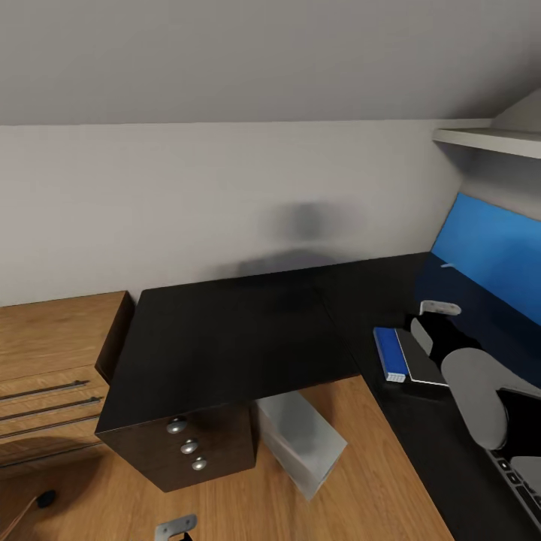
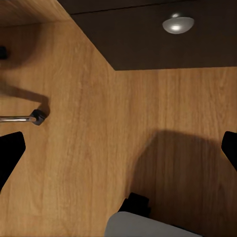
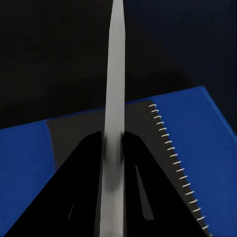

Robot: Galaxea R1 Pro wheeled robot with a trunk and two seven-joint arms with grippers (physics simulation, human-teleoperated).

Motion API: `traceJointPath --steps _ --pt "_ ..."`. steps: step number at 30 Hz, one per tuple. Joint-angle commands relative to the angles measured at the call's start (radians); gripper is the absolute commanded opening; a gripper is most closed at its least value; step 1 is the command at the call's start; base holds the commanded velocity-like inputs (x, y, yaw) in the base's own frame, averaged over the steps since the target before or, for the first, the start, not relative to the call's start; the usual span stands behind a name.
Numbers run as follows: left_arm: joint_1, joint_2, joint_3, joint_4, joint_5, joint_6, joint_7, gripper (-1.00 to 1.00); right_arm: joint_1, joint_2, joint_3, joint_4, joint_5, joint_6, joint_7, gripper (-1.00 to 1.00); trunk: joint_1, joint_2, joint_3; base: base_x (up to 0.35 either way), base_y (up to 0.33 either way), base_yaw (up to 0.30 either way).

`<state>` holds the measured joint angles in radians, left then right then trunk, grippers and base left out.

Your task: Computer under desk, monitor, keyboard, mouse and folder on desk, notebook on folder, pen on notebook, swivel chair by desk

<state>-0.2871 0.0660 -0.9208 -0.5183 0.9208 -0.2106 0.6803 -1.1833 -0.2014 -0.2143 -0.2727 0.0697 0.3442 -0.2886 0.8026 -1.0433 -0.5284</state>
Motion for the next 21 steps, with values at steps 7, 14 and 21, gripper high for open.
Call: traceJointPath --steps 7,14,21 --pt "-0.001 0.002 -0.003 -0.002 0.010 -0.006 0.005 1.00 0.000 -0.013 -0.005 0.002 0.008 0.005 0.013 -1.00 0.000 -0.001 -0.001 0.000 0.000 0.000" --pt "-0.001 0.003 -0.003 -0.002 0.010 -0.006 0.005 1.00 0.002 -0.019 -0.004 0.003 0.011 0.011 0.017 -1.00 0.000 -0.001 -0.001 0.000 0.000 0.000" --pt "-0.001 0.003 -0.003 -0.002 0.010 -0.006 0.005 1.00 0.002 -0.023 -0.002 0.008 0.012 0.024 0.029 -1.00 0.000 -0.001 -0.001 0.000 0.000 0.000"
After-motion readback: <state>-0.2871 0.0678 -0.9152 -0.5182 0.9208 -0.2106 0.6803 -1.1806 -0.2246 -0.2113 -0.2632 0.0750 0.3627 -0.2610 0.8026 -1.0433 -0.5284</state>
